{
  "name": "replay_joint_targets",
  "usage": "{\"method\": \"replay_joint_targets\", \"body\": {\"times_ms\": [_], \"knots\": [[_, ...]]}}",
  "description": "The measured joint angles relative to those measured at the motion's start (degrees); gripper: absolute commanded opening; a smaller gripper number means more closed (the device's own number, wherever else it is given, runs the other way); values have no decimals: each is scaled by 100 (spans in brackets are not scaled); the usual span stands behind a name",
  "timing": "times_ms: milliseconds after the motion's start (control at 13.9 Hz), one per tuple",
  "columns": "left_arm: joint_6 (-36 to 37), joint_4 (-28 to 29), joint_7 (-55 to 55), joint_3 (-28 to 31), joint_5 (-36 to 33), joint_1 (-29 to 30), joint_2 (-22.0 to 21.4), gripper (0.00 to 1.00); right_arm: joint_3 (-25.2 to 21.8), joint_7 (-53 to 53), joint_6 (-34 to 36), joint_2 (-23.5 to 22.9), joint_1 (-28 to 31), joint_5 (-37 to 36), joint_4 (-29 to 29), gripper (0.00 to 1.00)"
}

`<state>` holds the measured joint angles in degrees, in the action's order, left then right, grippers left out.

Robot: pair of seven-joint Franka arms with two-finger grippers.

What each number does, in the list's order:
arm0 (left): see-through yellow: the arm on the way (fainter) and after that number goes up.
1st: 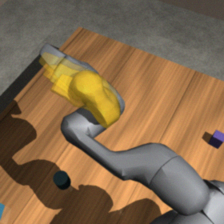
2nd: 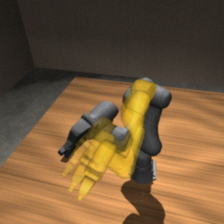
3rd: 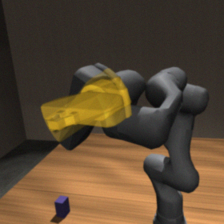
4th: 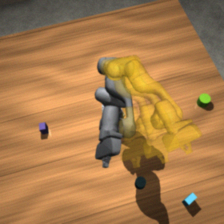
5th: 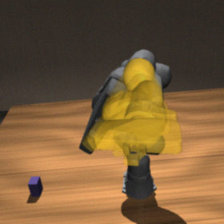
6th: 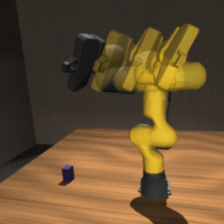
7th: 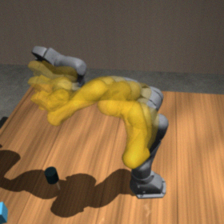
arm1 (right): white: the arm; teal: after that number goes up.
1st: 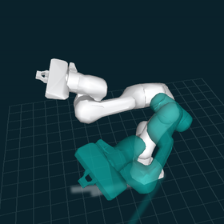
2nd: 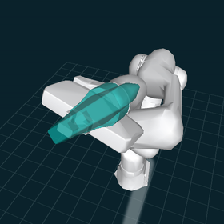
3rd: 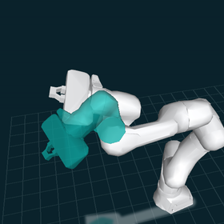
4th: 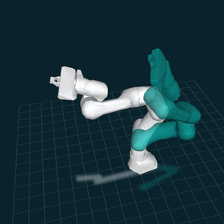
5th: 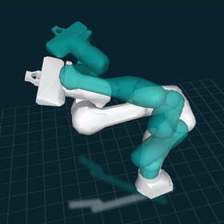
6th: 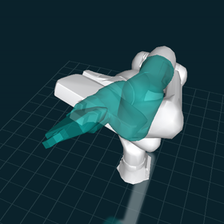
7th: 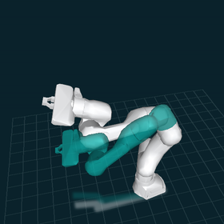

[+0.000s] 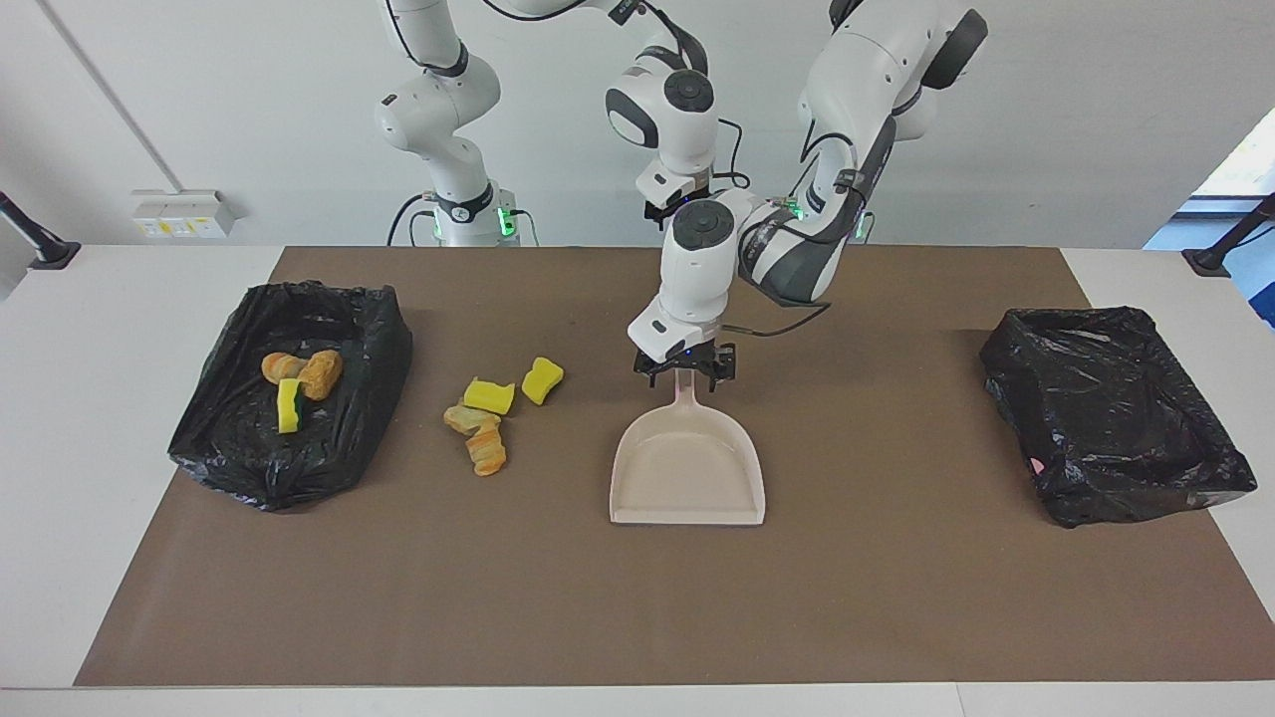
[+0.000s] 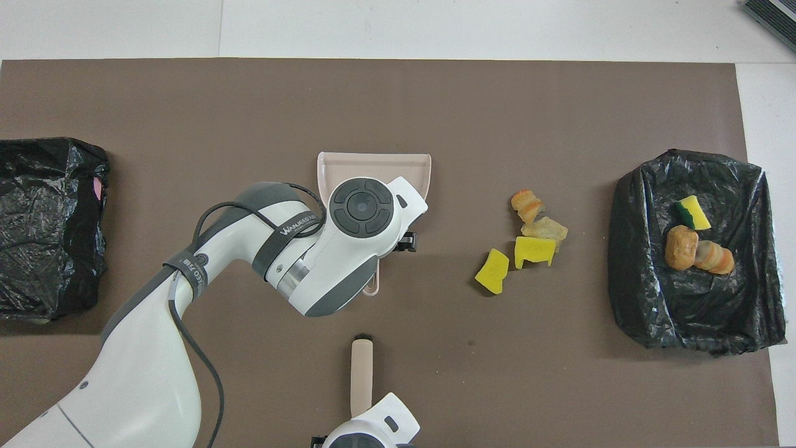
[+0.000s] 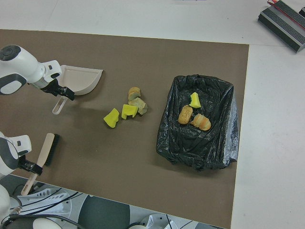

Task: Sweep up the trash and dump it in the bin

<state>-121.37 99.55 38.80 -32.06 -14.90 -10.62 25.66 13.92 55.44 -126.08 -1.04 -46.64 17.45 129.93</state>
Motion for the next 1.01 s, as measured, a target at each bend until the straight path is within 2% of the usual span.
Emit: {"method": "replay_joint_targets", "body": {"times_ms": [144,216,360,503,575,647,719,791,863,935,1007], "knots": [[-33,0,3,5,-7,3,27,84,-15,0,-8,-50,0,2,0,100],[-31,0,6,4,-7,3,27,73,-15,0,-8,-45,-7,4,1,100],[-31,0,6,4,-9,3,28,42,-12,0,-8,-33,-56,21,36,100],[-27,-4,6,5,-19,6,28,16,-13,1,-8,-22,-157,52,81,99],[-27,-14,6,6,-31,19,27,8,-11,1,-8,-21,-219,63,92,81],[-24,-24,-6,4,-45,41,25,7,-11,1,-8,-18,-260,68,99,58],[5,-25,-26,7,-65,55,21,2,-11,1,-8,-16,-273,69,103,42],[86,-33,-97,8,-152,62,8,0,-12,1,-8,-15,-274,69,105,38],[230,-64,-265,7,-298,67,-18,0,-12,1,-8,-14,-274,69,106,28],[427,-111,-574,7,-408,82,-68,0,-12,1,-8,-12,-274,70,109,9],[742,-152,-1343,10,-447,171,-217,0,-12,1,-8,-9,-274,70,120,0]]}}
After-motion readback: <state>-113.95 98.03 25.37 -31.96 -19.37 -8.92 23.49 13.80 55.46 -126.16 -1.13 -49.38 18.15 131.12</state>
